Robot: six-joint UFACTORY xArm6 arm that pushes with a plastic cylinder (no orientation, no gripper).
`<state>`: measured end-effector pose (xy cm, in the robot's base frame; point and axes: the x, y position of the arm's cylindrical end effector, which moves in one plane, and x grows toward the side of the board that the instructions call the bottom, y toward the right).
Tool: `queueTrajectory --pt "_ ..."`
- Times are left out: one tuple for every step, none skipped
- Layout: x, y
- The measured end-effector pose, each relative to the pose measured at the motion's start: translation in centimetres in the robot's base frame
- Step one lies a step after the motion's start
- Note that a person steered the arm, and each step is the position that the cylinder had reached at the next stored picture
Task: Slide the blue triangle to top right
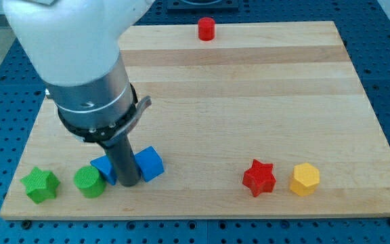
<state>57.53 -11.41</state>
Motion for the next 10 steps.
queueTrajectory --pt "2.1 -0.1" --pt "3.4 -1.5" --pt "3.6 -2.3" --pt "3.0 -3.2" --pt "1.5 -3.6" --pt "-0.6 -3.6" --pt "-2.7 -3.5" --pt "-5.2 -3.5" --pt "-6.9 -4.4" --pt "-7.6 -6.2"
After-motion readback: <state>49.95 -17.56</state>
